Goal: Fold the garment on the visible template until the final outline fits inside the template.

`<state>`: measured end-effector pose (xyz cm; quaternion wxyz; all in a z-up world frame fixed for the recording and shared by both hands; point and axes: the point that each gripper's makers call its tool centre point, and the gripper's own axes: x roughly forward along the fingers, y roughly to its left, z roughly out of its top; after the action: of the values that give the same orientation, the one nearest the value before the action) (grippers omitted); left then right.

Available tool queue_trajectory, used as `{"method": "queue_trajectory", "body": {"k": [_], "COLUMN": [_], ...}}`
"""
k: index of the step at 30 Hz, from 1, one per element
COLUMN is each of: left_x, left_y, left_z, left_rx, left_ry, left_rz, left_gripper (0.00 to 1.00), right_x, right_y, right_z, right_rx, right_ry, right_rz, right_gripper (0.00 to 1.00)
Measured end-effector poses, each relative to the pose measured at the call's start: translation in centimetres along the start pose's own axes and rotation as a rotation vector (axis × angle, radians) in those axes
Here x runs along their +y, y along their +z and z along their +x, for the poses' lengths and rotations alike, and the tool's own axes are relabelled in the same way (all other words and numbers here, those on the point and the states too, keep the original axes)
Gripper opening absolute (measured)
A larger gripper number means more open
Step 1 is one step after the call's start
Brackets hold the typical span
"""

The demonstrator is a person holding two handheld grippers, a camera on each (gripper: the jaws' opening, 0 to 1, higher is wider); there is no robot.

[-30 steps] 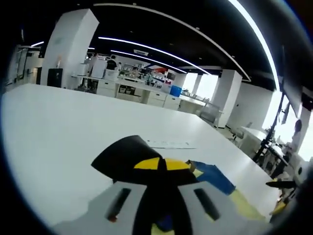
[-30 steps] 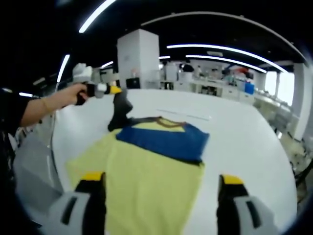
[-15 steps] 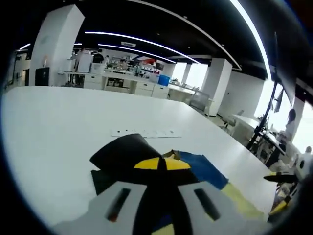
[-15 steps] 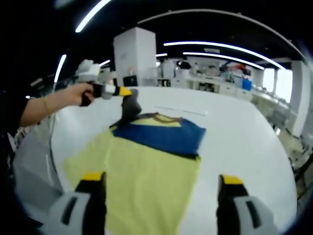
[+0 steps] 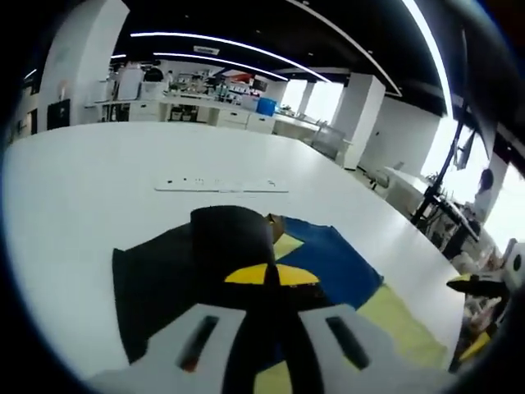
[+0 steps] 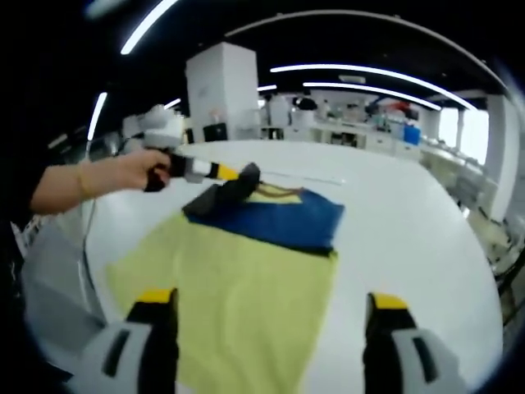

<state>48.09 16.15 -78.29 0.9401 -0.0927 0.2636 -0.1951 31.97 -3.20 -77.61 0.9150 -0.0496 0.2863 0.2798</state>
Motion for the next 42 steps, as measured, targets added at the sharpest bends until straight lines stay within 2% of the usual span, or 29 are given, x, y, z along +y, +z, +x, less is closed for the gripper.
{"method": "queue_trajectory", "body": {"k": [6, 11, 16, 20, 25, 29, 31, 36, 38, 42], "left_x": [-1.3, -2.5, -2.9, -1.5, 0.2, 1.3, 2.0, 3.3, 3.7, 4.7], "left_y": [-1.6, -2.9, -2.1, -1.4, -1.0, -0.7, -0.7, -0.7, -0.8, -0.6], "left_z": [1.0, 1.1, 0.1, 0.1, 0.2, 0.6, 1.0, 1.8, 2.0, 3.0], "left_rx": [0.027, 0.058, 0.001, -0.007, -0.006, -0.007, -0.007, 0.003, 0.001, 0.023], "left_ry": [-0.039, -0.109, -0.149, -0.126, -0.096, -0.067, -0.044, -0.001, 0.013, 0.035], "left_rz": [0.018, 0.095, 0.177, 0.242, 0.253, 0.22, 0.228, 0.212, 0.196, 0.224], "left_gripper": [0.0, 0.08, 0.14, 0.23, 0.36, 0.45, 0.49, 0.5, 0.49, 0.43], "right_x": [-0.1, -0.4, -0.4, -0.2, 0.9, 1.6, 2.2, 3.1, 3.2, 2.7], "right_y": [0.1, 0.0, -0.2, 0.0, 0.5, 0.8, 0.9, 0.8, 0.6, 0.6], "right_z": [-0.1, -0.3, -0.5, -0.5, -0.5, -0.5, -0.6, -0.8, -1.0, -1.5], "right_rx": [0.0, -0.003, 0.003, -0.002, -0.013, -0.018, -0.018, -0.007, 0.002, -0.002], "right_ry": [-0.004, -0.014, -0.02, -0.012, 0.027, 0.063, 0.083, 0.117, 0.12, 0.099], "right_rz": [0.0, 0.006, 0.007, 0.007, -0.02, -0.037, -0.041, -0.057, -0.063, -0.055], "right_gripper": [0.95, 0.95, 0.95, 0.96, 0.99, 0.99, 0.99, 0.99, 0.99, 0.99]}}
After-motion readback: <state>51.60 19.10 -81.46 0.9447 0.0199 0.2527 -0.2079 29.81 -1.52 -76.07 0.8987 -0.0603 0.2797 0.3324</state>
